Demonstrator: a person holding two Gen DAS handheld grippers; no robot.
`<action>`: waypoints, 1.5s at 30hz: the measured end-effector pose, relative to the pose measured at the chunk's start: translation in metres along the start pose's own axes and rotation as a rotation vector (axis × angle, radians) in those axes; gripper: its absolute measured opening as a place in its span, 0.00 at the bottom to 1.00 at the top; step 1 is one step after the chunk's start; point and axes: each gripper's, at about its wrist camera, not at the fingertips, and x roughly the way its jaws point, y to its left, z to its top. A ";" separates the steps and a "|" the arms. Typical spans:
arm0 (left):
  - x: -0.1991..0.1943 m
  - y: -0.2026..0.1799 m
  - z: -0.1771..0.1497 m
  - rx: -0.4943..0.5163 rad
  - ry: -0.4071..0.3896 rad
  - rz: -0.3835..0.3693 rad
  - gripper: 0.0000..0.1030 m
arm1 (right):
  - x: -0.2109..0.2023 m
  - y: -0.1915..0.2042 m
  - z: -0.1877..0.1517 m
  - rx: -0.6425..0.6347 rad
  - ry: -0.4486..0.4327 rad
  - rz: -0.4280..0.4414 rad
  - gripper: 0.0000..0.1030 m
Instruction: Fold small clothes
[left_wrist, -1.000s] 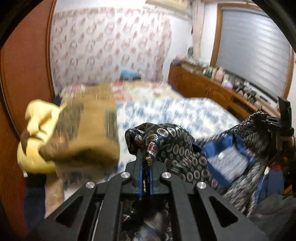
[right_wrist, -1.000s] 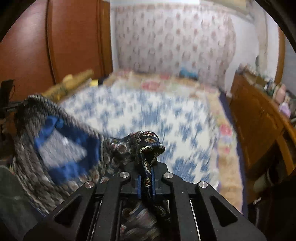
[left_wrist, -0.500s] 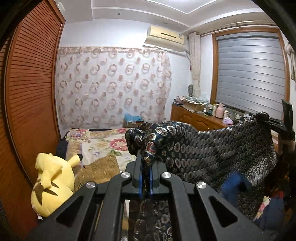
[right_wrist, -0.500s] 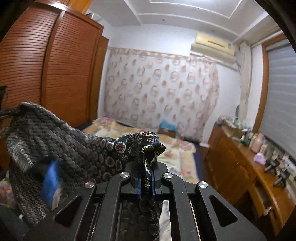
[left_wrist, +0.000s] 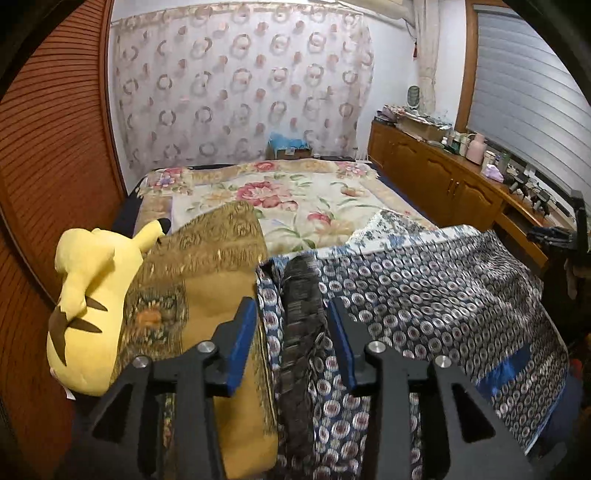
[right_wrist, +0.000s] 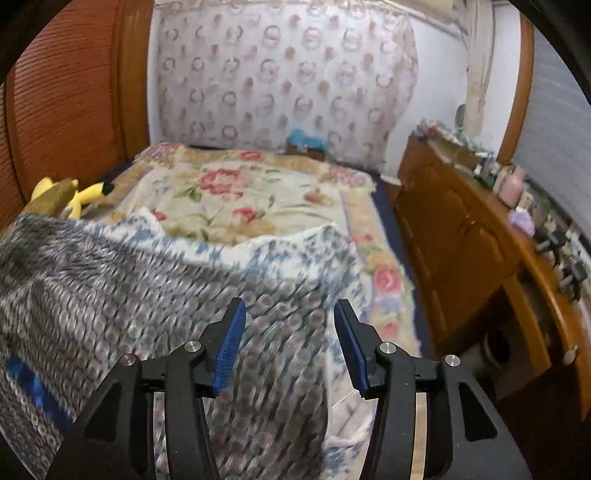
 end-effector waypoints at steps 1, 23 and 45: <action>-0.003 -0.001 -0.005 0.004 0.000 0.000 0.45 | -0.001 0.001 -0.008 -0.007 0.007 0.005 0.49; -0.044 -0.021 -0.111 0.000 0.038 0.008 0.51 | -0.032 0.010 -0.117 0.097 0.073 0.061 0.49; -0.045 -0.005 -0.182 -0.078 0.147 0.042 0.03 | -0.013 0.026 -0.132 0.087 0.125 0.048 0.50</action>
